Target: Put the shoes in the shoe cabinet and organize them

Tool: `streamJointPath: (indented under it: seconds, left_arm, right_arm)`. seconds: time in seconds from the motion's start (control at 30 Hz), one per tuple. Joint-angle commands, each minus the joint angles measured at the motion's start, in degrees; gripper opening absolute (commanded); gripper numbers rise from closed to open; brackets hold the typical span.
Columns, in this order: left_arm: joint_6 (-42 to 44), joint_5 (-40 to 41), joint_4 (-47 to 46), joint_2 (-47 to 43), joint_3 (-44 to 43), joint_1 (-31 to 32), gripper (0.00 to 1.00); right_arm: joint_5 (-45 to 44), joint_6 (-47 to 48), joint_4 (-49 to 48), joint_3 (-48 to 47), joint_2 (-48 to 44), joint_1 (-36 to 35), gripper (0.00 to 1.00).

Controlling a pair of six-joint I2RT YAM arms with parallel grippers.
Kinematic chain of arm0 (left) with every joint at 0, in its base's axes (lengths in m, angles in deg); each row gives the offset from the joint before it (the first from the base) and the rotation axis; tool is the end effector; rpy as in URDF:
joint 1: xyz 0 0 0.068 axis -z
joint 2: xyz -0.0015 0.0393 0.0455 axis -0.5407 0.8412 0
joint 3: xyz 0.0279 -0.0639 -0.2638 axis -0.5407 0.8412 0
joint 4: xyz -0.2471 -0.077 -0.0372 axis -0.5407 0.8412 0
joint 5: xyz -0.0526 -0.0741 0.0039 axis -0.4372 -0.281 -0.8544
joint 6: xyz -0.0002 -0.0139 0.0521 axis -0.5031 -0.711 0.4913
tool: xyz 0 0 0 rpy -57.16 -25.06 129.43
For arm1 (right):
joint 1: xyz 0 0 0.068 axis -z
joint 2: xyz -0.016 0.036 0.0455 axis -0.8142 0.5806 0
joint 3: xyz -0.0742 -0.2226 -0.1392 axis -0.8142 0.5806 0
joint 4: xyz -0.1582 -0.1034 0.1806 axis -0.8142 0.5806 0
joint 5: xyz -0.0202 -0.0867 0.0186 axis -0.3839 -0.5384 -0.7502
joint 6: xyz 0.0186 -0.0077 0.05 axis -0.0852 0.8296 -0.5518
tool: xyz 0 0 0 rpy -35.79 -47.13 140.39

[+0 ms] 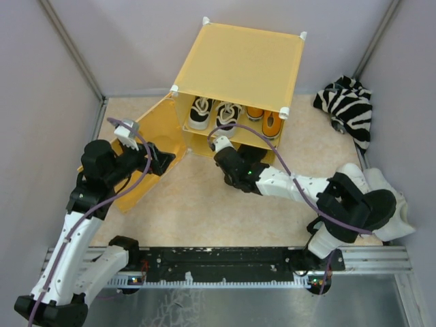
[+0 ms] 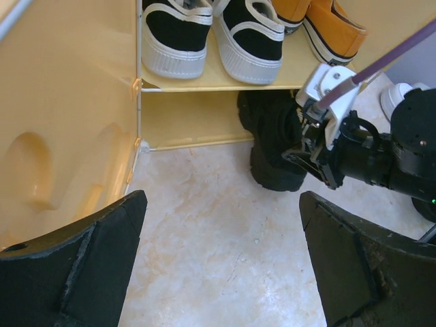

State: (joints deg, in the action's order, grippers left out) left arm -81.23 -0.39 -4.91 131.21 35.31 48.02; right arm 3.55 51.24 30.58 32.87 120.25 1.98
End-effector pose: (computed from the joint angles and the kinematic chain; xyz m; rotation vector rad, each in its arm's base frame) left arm 0.1586 -0.0556 0.3659 0.3435 1.7919 -0.6066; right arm 0.2121 0.2475 0.2216 -0.7047 2.1197 -0.0955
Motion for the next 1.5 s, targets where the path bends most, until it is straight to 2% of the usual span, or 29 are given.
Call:
streamJointPath:
  seconds: [0.0, 0.3, 0.47, 0.57, 0.7, 0.8, 0.93, 1.07, 1.2, 1.27, 1.37, 1.47]
  left_arm:
    - [0.65, 0.24, 0.14, -0.91, -0.31, 0.27, 0.99]
    - [0.82, 0.21, -0.36, -0.71, 0.35, 0.27, 0.99]
    - [0.84, 0.23, -0.65, -0.17, 0.58, 0.35, 0.99]
    - [0.89, 0.29, -0.71, 0.24, 0.57, 0.36, 0.99]
    - [0.87, 0.27, -1.07, 0.85, 0.66, 0.36, 0.99]
    - [0.86, 0.42, -1.01, 1.09, 0.33, 0.36, 0.99]
    - [1.1, 0.78, -0.62, 0.93, -0.15, 0.36, 0.99]
    - [1.31, 1.1, -0.1, 0.67, -0.41, 0.36, 0.99]
    - [1.27, 0.86, -0.51, 0.44, -0.22, 0.36, 0.99]
    - [1.13, 0.38, -0.56, 0.47, -0.44, 0.36, 0.99]
    - [0.86, -0.38, -0.64, 0.53, -0.87, 0.36, 0.99]
    - [0.63, -0.72, -1.17, 0.26, -1.01, 0.36, 0.99]
  right_arm:
    - [3.79, 6.45, -6.91, -11.55, 4.16, -0.22, 0.0]
    - [4.33, 12.56, -15.28, -18.15, 14.49, 2.78, 0.0]
    - [-4.17, 16.05, -27.55, -15.59, 18.89, 3.91, 0.0]
    - [-5.26, 14.93, -27.79, -15.09, 19.04, 3.88, 0.02]
    - [-1.02, 11.55, -20.61, -15.99, 16.89, 3.35, 0.48]
    - [-0.04, 9.11, -15.07, -15.4, 14.37, 1.95, 0.67]
    - [3.63, 3.99, -4.63, -14.46, 9.06, 0.11, 0.74]
    - [5.37, -8.14, 9.25, -13.16, -0.18, -0.38, 0.75]
    - [-2.45, -21.86, 24.36, -10.09, -8.48, -0.42, 0.75]
    - [-8.14, -28.44, 33.78, -8.79, -11.59, -0.11, 0.8]
    - [-9.94, -38.91, 43.62, -6.47, -14.9, 3.43, 0.9]
    - [-4.67, -43.52, 46.8, -1.67, -19.27, 11.0, 0.89]
